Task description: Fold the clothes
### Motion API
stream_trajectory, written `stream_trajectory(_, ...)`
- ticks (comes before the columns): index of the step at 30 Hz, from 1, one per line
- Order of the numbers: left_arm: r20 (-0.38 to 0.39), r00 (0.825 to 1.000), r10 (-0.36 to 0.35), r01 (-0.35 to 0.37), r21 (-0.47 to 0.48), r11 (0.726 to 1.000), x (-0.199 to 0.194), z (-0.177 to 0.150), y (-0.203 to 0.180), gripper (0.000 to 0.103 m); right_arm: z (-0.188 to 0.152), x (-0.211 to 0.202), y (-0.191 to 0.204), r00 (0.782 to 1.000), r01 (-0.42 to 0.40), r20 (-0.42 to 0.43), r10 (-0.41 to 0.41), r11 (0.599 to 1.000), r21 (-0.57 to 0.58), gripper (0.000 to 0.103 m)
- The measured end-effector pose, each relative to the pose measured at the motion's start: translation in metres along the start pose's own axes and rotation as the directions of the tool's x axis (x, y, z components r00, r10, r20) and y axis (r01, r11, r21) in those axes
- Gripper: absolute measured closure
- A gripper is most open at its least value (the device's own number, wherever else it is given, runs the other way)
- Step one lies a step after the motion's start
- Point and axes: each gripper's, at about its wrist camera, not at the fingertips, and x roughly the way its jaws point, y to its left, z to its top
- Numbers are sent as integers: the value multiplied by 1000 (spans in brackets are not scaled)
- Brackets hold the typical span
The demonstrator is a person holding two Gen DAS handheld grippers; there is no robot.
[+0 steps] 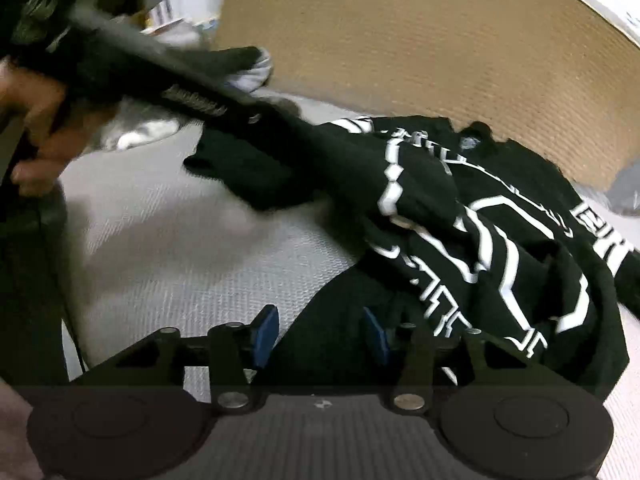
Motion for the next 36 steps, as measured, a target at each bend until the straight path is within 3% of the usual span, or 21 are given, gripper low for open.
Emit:
stream_trajectory(4, -6, 1000, -2, 2, 3, 1000, 0, 0, 0, 87, -5, 21, 2, 993, 106, -47, -108, 994, -35, 54)
stream_trajectory(10, -17, 1000, -10, 10, 1, 1000, 2, -1, -1, 87, -9, 33, -10, 992, 118, -38, -117, 993, 23, 55)
stream_trajectory(12, -20, 1000, -11, 11, 3, 1000, 2, -1, -1, 87, -9, 33, -12, 993, 116, -36, -115, 993, 25, 61)
stream_trajectory(13, -21, 1000, -12, 12, 3, 1000, 1, -2, -1, 87, -10, 32, -13, 993, 115, -40, -114, 993, 20, 69)
stream_trajectory(14, -23, 1000, -13, 13, 4, 1000, 1, -2, 0, 87, -10, 32, -14, 993, 114, -44, -113, 993, 15, 85)
stream_trajectory(16, -25, 1000, -16, 16, 5, 1000, 1, -2, 2, 87, -11, 30, -16, 993, 111, -51, -111, 994, 5, 95)
stream_trajectory(21, -22, 1000, -20, 21, 23, 1000, -4, -4, 3, 87, -14, 13, -29, 994, 78, -78, -74, 996, 42, 97)
stream_trajectory(27, -12, 999, -32, 32, 28, 999, -8, -3, 6, 86, -20, -32, -49, 999, -5, -43, 10, 991, 135, 97)
stream_trajectory(36, 29, 998, -57, 59, -74, 996, -32, -2, 17, 87, -24, -65, -34, 992, -126, -9, 129, 980, 153, 97)
